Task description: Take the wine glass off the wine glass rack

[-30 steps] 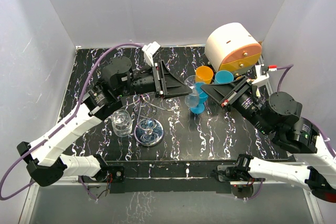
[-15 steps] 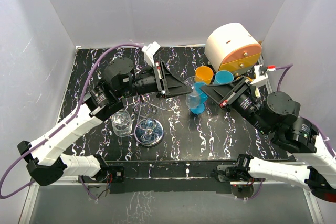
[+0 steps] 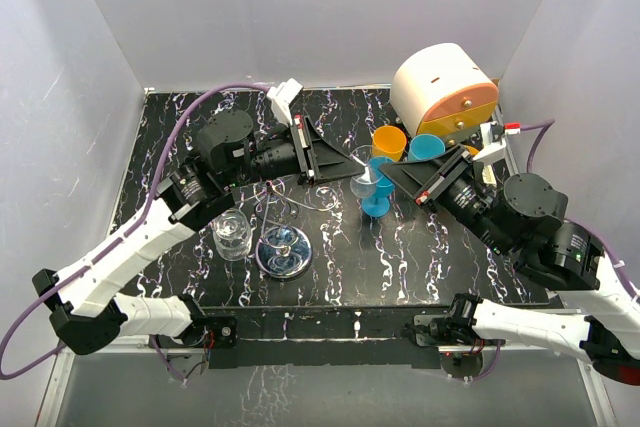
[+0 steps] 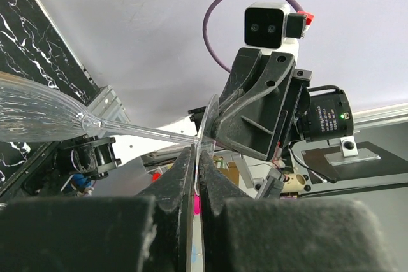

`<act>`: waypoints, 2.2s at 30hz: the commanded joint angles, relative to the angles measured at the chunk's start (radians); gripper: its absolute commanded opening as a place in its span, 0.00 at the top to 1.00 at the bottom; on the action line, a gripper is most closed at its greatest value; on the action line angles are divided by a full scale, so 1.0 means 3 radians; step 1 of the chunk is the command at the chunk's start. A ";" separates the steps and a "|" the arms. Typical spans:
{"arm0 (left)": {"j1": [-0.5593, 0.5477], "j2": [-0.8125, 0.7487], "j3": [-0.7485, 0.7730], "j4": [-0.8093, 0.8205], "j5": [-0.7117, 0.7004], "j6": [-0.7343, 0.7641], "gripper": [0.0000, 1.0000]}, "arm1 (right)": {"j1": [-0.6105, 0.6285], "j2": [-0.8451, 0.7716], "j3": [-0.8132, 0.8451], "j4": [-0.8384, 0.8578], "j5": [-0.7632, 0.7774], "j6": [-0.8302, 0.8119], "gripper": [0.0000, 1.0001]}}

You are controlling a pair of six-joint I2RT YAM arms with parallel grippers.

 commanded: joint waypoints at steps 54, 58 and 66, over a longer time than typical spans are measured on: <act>-0.0019 -0.1162 -0.0488 0.2581 0.0498 -0.1096 1.00 | 0.0016 0.0229 0.0125 0.2090 -0.1753 -0.1160 0.40; -0.0019 -0.1191 -0.0546 0.2611 0.0452 -0.1134 1.00 | 0.0014 0.0201 0.0031 0.2324 -0.1990 -0.1042 0.49; -0.0021 -0.1174 -0.0602 0.2793 0.0435 -0.1241 1.00 | 0.0016 0.0150 -0.0065 0.2546 -0.2212 -0.0917 0.50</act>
